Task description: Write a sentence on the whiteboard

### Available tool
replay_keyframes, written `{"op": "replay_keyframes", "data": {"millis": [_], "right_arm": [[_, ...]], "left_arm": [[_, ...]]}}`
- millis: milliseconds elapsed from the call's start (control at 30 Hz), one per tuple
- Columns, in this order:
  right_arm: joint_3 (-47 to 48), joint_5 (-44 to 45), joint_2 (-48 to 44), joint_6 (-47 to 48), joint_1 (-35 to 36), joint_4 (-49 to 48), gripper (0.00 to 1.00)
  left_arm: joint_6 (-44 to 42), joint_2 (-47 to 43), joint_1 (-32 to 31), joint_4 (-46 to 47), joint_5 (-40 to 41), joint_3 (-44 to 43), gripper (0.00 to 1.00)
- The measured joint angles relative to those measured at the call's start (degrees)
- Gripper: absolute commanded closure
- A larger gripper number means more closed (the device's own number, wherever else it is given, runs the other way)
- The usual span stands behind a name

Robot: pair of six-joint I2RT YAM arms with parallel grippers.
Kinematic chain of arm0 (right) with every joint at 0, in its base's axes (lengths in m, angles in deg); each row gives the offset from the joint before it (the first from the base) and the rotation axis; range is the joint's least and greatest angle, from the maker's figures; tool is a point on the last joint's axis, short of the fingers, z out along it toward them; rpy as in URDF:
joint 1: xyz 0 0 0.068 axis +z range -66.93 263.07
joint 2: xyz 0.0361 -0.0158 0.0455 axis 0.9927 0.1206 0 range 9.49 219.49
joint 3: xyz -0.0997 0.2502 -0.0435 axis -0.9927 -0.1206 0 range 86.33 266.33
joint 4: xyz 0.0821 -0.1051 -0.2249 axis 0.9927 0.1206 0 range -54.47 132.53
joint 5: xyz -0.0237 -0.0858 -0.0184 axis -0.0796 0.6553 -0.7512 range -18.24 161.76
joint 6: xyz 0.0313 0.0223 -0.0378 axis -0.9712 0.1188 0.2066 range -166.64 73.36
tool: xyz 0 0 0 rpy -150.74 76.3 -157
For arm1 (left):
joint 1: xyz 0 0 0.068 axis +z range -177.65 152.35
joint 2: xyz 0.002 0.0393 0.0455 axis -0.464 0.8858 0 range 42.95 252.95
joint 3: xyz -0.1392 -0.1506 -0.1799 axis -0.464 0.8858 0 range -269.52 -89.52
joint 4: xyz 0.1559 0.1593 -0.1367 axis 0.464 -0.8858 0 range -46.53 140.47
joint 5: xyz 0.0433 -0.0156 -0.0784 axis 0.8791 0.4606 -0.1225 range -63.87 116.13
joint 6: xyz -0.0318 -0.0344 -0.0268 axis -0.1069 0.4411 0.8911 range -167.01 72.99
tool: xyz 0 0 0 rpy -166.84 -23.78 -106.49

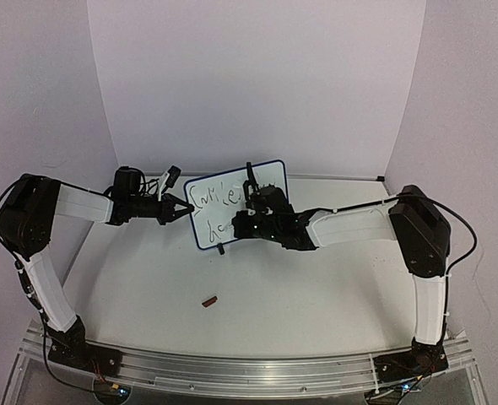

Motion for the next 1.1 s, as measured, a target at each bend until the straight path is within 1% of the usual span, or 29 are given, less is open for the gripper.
{"op": "replay_keyframes", "data": {"millis": [933,1100], "right_arm": [[0.0,-0.02,-1.49,0.0,-0.07,-1.2,1.0],[-0.1,-1.31,-1.83,-0.03,-0.07,-1.51,1.0]], "left_arm": [[-0.02,0.0,0.0,0.02,-0.02,0.0,1.0],[-0.02,0.0,0.0,0.0,-0.03,0.0,1.0]]}}
